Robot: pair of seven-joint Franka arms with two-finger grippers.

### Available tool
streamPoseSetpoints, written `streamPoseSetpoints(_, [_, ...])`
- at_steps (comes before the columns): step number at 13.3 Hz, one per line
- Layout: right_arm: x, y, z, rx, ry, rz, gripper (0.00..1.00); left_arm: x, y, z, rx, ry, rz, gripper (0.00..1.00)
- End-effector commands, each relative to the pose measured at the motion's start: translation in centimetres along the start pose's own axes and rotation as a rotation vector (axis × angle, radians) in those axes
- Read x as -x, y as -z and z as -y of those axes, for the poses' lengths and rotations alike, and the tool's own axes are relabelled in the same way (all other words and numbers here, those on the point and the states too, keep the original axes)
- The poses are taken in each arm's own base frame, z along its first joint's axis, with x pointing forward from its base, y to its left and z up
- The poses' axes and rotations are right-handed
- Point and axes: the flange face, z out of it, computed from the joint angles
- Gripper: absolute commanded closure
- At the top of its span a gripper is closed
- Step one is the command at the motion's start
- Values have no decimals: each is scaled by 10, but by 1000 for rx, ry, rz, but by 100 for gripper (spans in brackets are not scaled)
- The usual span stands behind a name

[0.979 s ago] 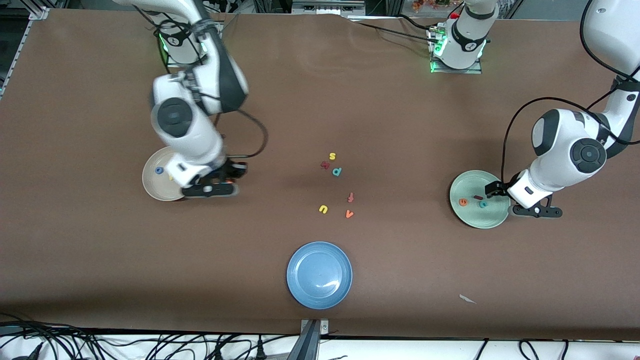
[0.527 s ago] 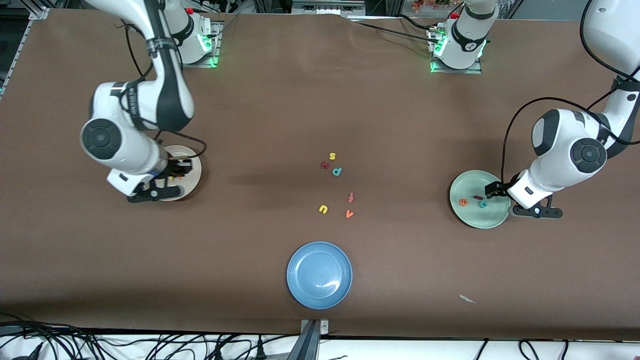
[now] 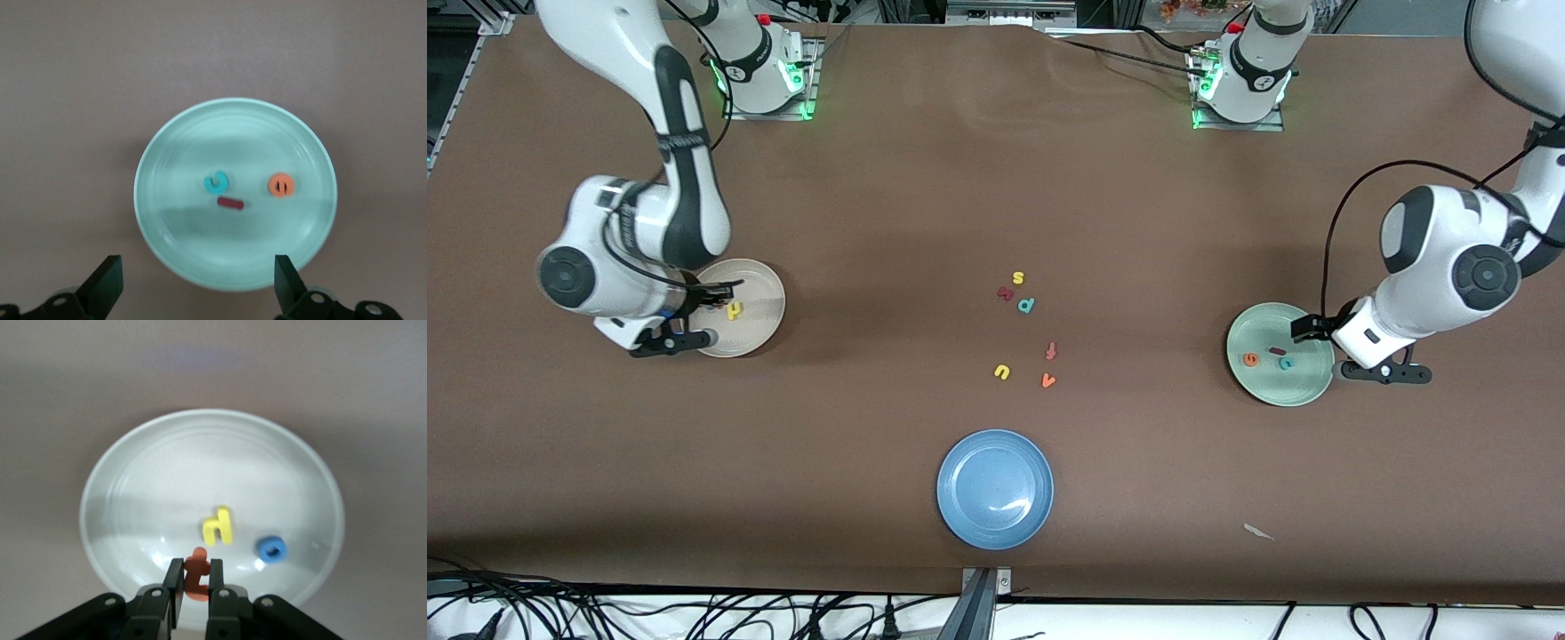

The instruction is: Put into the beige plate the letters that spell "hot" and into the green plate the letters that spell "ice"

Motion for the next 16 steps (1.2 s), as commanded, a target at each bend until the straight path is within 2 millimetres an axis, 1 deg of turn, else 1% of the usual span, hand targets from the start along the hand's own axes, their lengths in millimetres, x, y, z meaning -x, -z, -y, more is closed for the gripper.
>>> streamPoseSetpoints(1, [8, -34, 8, -19, -7, -3, 86, 4, 45, 5, 3, 6, 69, 0])
streamPoseSetpoints(2, [8, -34, 10, -21, -8, -1, 86, 2, 58, 8, 9, 19, 72, 0])
streamPoseSetpoints(3, [8, -30, 11, -29, -5, 0, 83, 0, 70, 9, 38, 31, 74, 0])
streamPoseSetpoints(4, [7, -25, 12, -37, -4, 4, 65, -1, 80, 11, 43, 36, 73, 0])
streamPoseSetpoints(5, [6, -16, 11, -45, -5, -6, 31, -1, 87, 13, 43, 44, 75, 0])
streamPoseSetpoints(6, [8, -2, 3, -54, -18, -29, 0, 0, 92, 12, 42, 45, 79, 0])
streamPoseSetpoints(7, [12, 9, -5, -72, -29, -31, 0, 3, 107, 12, 32, 46, 75, 0])
streamPoseSetpoints(8, [15, 27, -21, -86, -54, -41, 0, 6, 115, 12, 23, 48, 64, 0])
streamPoseSetpoints(9, [16, 49, -35, -99, -72, -61, 0, 13, 129, 11, 35, 66, 48, 0])
streamPoseSetpoints(10, [16, 82, -47, -117, -89, -85, 1, 18, 142, 8, 63, 90, 34, 0])
streamPoseSetpoints(11, [16, 109, -64, -123, -115, -96, 1, 25, 155, 3, 60, 100, 30, 0])
streamPoseSetpoints(12, [14, 138, -75, -117, -119, -113, 1, 31, 164, -3, 42, 100, 35, 0])
streamPoseSetpoints(13, [17, 163, -83, -121, -125, -122, 1, 40, 181, -9, 33, 101, 20, 0])
streamPoseSetpoints(14, [19, 196, -89, -119, -127, -140, 1, 50, 198, -12, 42, 105, 4, 0])
streamPoseSetpoints(15, [19, 237, -90, -101, -116, -173, 1, 60, 212, -15, 49, 107, -1, 0])
streamPoseSetpoints(16, [20, 258, -95, -90, -117, -197, 1, 72, 229, -20, 46, 99, -17, 0])
